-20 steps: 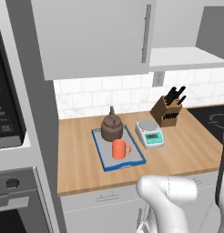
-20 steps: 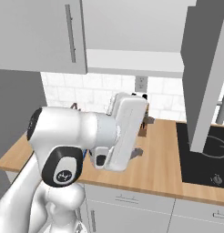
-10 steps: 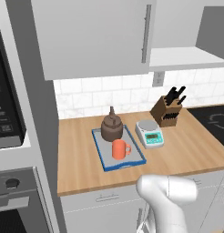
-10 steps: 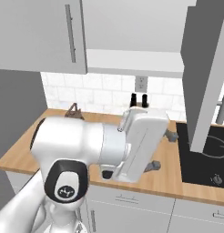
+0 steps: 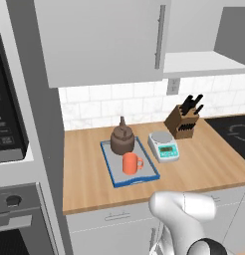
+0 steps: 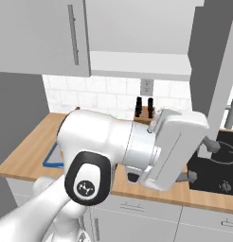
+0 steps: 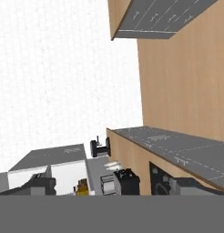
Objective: Pick the kettle from the counter and place it on the tray. Then pick the mug from the cabinet and place it on the tray. Then close the cabinet doors.
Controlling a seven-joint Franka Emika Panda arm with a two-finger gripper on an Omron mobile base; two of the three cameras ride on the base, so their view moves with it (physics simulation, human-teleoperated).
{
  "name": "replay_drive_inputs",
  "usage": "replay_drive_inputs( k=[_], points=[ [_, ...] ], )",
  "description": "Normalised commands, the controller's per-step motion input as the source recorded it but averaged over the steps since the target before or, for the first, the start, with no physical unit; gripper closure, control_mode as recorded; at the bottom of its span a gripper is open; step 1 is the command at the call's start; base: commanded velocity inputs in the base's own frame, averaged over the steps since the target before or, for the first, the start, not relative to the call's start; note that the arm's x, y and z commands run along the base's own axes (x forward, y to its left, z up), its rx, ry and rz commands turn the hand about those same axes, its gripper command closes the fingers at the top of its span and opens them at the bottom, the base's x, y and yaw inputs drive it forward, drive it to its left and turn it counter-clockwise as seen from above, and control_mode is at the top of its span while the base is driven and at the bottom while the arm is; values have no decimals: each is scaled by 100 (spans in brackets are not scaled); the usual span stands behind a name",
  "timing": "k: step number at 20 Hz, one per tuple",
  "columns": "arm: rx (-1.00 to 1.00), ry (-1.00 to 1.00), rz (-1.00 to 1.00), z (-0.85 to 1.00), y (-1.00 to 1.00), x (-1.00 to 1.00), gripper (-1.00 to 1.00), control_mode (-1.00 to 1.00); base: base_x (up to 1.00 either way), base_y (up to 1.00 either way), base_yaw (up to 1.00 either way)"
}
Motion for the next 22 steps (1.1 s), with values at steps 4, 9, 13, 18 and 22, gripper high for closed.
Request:
replay_drive_inputs(
  k=[4,9,13,18,22],
  points=[
    [-3,3,0,5,-31,-11,-100,-100,0,0,0],
    [-3,11,2,2,-26,2,-100,-100,0,0,0],
    [0,15,6,1,-23,13,-100,-100,0,0,0],
    [0,19,16,0,-18,28,-100,-100,0,0,0],
    [0,13,23,0,-16,18,-100,-100,0,0,0]
  ],
)
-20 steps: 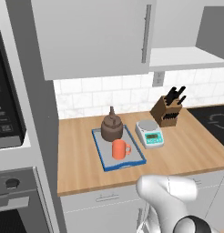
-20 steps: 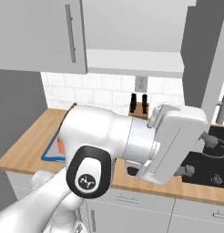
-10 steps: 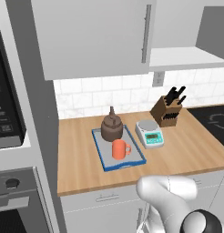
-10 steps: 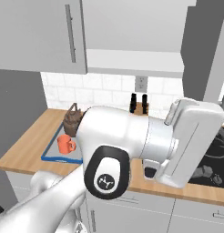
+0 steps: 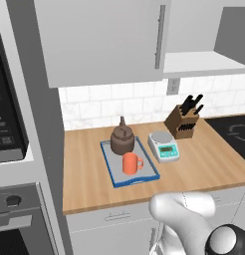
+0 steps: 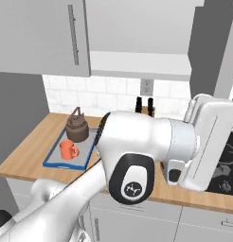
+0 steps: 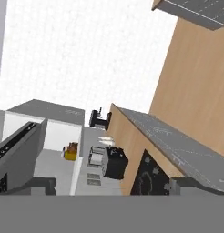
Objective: Pick the kettle from the counter and place it on the tray. Then pick the mug from the cabinet and place it on the tray. Then close the cabinet doors.
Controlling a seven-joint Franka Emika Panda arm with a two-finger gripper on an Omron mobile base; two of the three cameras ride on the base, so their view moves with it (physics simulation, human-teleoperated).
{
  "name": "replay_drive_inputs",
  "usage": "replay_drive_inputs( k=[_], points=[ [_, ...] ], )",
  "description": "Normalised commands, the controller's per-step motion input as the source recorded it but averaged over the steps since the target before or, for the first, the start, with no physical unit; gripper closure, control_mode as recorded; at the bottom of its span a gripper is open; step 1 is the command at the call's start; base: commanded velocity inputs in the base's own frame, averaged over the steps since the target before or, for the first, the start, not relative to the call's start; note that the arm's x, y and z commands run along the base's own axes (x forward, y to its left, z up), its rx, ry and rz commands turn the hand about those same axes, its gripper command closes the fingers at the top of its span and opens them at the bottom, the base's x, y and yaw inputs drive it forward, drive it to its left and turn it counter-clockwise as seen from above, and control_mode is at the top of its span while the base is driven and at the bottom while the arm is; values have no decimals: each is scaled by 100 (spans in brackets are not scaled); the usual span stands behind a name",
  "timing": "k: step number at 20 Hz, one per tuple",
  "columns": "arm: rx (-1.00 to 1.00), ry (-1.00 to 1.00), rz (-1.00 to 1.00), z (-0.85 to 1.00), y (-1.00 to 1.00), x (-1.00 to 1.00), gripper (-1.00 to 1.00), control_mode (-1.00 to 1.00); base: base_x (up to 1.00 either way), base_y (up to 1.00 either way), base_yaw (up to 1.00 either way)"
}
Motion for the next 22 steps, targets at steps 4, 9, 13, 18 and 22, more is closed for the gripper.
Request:
replay_drive_inputs(
  k=[4,9,13,18,22],
  points=[
    [0,9,25,0,-13,17,-100,-100,0,0,0],
    [0,10,26,0,-5,23,-100,-100,0,0,0],
    [0,10,27,1,0,31,-100,-100,0,0,0],
    [0,12,28,0,15,28,-100,-100,0,0,0],
    [0,13,27,0,33,26,-100,-100,0,0,0]
  ],
)
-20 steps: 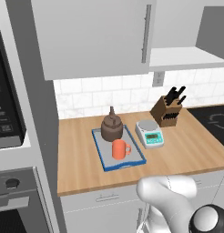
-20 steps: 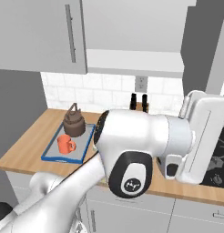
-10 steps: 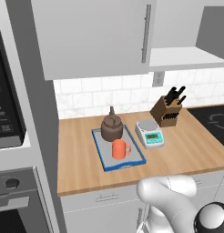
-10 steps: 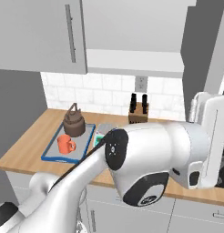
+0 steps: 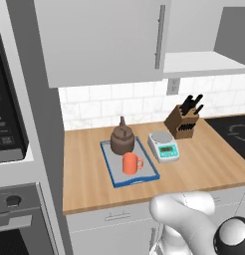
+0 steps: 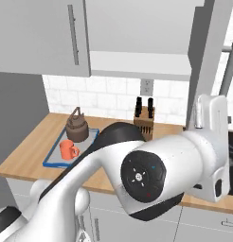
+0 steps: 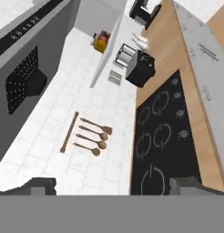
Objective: Pick the kettle from the counter and place it on the tray. Then pick the mug from the cabinet and place it on the tray. Then close the cabinet doors.
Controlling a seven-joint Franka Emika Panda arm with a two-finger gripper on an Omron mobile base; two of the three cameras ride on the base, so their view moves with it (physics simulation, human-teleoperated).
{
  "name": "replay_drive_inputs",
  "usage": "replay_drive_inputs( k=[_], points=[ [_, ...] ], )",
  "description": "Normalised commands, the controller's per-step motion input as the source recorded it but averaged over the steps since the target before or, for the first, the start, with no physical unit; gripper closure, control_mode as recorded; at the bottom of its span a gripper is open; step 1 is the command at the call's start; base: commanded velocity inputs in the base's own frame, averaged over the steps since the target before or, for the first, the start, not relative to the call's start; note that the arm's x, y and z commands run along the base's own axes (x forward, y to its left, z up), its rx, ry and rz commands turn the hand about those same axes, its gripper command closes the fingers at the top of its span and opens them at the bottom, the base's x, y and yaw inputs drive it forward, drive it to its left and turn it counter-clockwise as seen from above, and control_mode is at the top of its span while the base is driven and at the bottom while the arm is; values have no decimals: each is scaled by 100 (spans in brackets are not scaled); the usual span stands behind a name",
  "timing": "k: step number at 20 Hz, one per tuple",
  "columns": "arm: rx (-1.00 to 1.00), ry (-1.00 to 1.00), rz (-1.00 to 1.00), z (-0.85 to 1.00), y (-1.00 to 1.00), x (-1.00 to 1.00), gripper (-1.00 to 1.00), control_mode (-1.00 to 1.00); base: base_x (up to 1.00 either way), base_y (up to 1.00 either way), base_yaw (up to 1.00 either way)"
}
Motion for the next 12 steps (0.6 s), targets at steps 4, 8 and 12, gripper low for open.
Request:
replay_drive_inputs(
  k=[4,8,12],
  points=[
    [0,15,26,0,39,27,-100,-100,0,0,0],
    [0,13,23,0,46,30,-100,-100,0,0,0],
    [0,8,20,0,51,30,-100,-100,0,0,0]
  ],
)
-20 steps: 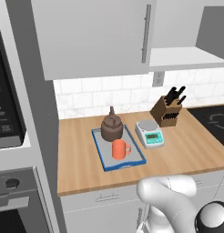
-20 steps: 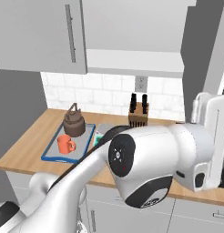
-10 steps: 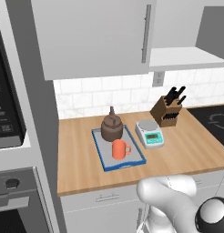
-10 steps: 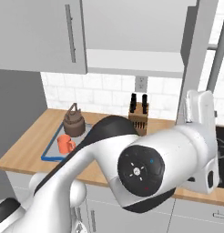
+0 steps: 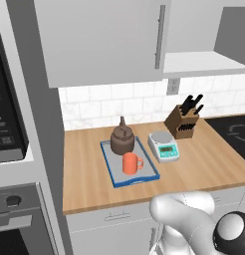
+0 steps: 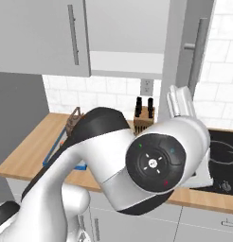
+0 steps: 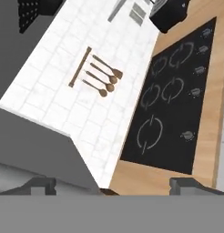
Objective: Pick the kettle from the counter and place it on the tray. Then pick the mug from the cabinet and place it on the tray. Then close the cabinet doors.
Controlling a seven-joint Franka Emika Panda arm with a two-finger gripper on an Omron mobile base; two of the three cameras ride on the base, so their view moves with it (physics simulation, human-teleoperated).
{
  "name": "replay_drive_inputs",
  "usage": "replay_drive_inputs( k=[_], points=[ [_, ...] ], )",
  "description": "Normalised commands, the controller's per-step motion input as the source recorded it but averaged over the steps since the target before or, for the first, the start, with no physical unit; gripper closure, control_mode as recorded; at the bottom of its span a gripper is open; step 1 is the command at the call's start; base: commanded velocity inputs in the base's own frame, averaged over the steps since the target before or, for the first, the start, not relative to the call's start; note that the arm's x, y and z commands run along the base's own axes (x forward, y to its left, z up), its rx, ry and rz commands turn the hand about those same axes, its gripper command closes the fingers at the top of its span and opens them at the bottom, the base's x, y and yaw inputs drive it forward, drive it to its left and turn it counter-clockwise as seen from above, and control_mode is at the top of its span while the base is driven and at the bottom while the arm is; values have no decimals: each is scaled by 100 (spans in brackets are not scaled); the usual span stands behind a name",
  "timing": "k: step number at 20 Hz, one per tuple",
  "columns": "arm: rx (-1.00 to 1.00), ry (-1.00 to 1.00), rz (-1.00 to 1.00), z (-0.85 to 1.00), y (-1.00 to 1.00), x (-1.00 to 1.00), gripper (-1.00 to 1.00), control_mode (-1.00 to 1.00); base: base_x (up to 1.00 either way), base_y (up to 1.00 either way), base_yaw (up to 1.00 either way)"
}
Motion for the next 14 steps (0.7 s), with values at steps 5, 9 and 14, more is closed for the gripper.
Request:
replay_drive_inputs(
  k=[5,9,14],
  points=[
    [-1,1,18,0,53,32,-100,-100,0,0,0],
    [-3,0,17,-2,55,34,-100,-100,0,0,0],
    [-7,0,14,-5,55,45,-100,-100,0,0,0]
  ],
)
